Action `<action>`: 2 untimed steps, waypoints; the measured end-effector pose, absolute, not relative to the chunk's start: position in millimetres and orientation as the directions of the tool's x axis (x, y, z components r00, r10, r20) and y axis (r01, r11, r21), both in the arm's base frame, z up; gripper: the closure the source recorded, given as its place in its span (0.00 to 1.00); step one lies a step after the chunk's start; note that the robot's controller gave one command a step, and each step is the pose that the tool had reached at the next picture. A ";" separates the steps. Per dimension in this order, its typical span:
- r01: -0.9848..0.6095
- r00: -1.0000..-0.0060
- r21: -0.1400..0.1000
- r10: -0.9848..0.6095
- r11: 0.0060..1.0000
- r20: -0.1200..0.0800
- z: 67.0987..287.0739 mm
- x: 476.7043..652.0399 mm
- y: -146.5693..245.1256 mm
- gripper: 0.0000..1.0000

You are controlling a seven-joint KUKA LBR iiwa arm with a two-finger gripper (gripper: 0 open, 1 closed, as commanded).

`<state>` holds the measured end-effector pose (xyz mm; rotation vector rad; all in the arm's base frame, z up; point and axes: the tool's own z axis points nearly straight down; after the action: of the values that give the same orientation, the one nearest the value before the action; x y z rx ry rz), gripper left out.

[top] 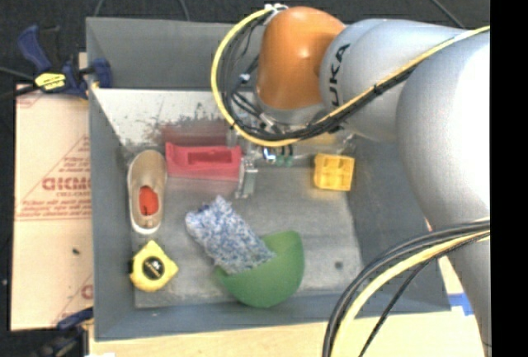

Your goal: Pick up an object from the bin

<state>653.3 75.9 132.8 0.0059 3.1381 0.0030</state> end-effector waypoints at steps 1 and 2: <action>0.004 -1.000 0.002 0.004 1.000 -0.003 132.8 653.3 75.9 0.00; -0.264 -0.963 -0.006 -0.264 0.965 -0.062 89.8 661.4 87.3 1.00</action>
Offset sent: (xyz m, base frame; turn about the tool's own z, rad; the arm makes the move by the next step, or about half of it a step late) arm -0.0080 0.0110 -0.0628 -0.2764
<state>661.4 87.3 89.8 -0.4100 3.0515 0.0029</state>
